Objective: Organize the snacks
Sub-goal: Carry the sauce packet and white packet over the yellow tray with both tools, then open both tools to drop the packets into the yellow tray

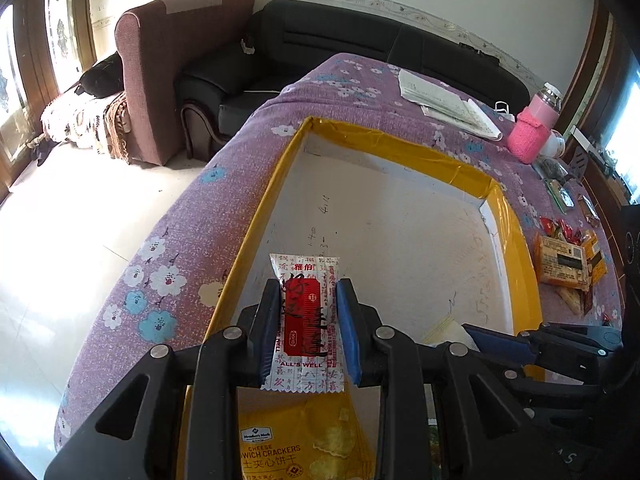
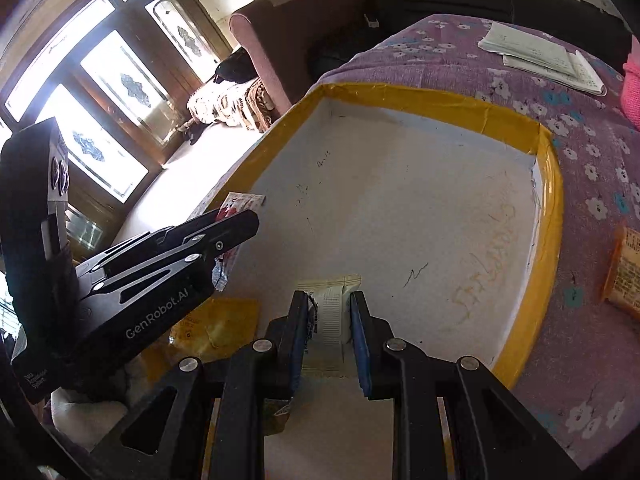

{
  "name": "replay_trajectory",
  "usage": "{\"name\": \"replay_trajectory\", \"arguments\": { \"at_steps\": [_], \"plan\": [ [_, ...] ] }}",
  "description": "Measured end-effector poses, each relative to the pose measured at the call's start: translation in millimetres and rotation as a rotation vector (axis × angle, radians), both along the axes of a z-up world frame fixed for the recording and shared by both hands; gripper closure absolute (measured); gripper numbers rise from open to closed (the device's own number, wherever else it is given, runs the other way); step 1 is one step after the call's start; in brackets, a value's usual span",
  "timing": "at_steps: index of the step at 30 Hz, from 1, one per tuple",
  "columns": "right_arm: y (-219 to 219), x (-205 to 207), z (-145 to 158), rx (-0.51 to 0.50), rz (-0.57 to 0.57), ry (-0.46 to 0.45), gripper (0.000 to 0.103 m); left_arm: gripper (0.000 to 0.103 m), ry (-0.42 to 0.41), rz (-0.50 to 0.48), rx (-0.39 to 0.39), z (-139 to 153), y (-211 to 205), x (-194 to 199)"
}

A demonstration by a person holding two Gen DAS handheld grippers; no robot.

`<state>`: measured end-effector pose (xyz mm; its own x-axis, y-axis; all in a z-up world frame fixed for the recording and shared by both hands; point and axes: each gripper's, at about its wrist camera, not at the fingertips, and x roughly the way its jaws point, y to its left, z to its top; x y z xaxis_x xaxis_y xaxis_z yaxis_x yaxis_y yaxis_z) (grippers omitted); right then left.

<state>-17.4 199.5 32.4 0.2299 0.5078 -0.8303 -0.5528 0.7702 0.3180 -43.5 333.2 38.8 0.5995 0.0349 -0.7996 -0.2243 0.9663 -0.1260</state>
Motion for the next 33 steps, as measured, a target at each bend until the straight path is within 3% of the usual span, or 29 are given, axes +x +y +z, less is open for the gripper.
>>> {"name": "replay_trajectory", "arguments": {
  "at_steps": [16, 21, 33],
  "plan": [
    [14.5, 11.9, -17.1, -0.080, 0.016, 0.043, 0.081, 0.071, 0.103, 0.014, -0.007, -11.2, 4.3, 11.5],
    [16.9, 11.0, -16.8, -0.087, 0.024, 0.039, 0.078, 0.063, 0.095, 0.009, -0.012, -9.2, 3.6, 10.5],
    [-0.5, 7.3, -0.2, -0.010, 0.005, 0.023, 0.066, 0.062, 0.002, 0.029, 0.065, 27.6, -7.3, -16.6]
  ]
}}
